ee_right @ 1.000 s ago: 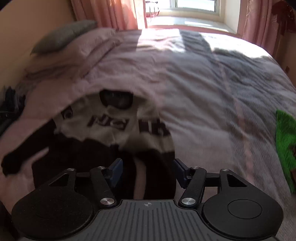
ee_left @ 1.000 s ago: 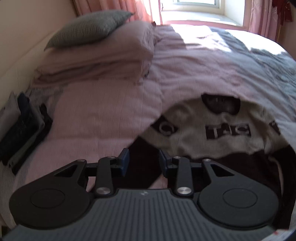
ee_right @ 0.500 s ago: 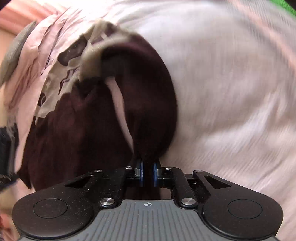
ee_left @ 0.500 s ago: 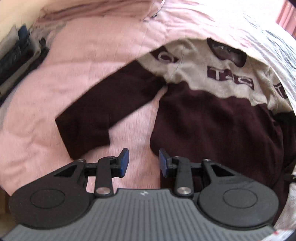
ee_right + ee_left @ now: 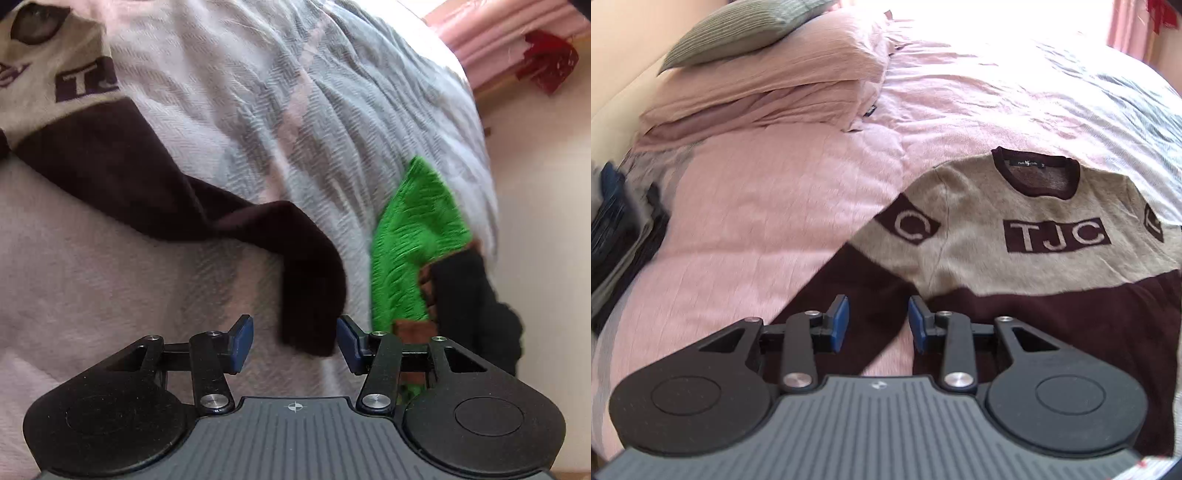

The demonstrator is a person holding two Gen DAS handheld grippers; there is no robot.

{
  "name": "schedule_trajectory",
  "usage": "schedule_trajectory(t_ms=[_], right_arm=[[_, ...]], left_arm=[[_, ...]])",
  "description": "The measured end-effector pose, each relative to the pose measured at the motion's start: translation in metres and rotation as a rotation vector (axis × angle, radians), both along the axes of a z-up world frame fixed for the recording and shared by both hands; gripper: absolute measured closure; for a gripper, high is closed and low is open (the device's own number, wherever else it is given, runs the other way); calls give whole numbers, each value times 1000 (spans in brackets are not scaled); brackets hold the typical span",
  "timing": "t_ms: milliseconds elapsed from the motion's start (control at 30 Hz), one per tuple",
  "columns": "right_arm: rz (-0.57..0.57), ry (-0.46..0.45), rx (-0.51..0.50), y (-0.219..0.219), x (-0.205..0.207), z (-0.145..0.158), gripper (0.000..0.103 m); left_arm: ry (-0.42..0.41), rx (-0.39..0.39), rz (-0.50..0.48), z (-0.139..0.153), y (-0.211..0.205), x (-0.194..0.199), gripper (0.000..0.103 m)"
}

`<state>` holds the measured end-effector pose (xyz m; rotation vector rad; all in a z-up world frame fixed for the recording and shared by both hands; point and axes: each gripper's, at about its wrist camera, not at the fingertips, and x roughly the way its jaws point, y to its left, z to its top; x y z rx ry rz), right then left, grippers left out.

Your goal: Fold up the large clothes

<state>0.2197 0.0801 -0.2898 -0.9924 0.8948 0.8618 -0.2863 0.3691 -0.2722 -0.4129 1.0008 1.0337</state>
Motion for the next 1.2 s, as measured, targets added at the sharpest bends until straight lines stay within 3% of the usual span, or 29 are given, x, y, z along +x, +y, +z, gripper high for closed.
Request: schedule_trajectory(t_ms=[100, 167, 267, 400, 600, 633, 667, 700, 767, 867, 1033, 1100, 1133, 1167, 1200], right_arm=[[-96, 255, 303, 17, 9, 19, 54], [-102, 393, 444, 44, 14, 18, 49], [-33, 495, 523, 110, 1, 5, 48], [77, 529, 518, 189, -30, -22, 48], [207, 539, 508, 250, -63, -74, 48], [217, 540, 499, 257, -66, -84, 68], [220, 527, 465, 265, -69, -90, 100], [212, 493, 459, 268, -71, -90, 101], [206, 433, 525, 269, -70, -78, 102], [177, 389, 609, 277, -60, -52, 102], [127, 227, 608, 316, -55, -57, 102], [63, 264, 532, 331, -49, -75, 99], [29, 272, 481, 335, -48, -82, 90], [5, 246, 466, 334, -50, -84, 71], [-8, 216, 482, 328, -54, -80, 62]], left_arm=[[6, 2, -89, -15, 29, 18, 69], [-3, 3, -164, -27, 53, 37, 64], [-28, 19, -290, -45, 86, 72, 61], [-63, 11, -408, -73, 126, 109, 56], [-74, -50, -473, -118, 172, 130, 59], [-90, -74, -477, -126, 177, 130, 64], [-100, -93, -481, -131, 181, 130, 84], [-96, -91, -479, -134, 181, 131, 93], [-107, -58, -465, -132, 180, 127, 97], [-187, 17, -414, -109, 185, 120, 97], [-212, 108, -376, -93, 209, 142, 97], [-206, 80, -324, -102, 224, 153, 90], [-170, 60, -297, -109, 229, 158, 87], [-125, 69, -257, -115, 231, 159, 87], [-104, 78, -237, -117, 231, 156, 87]])
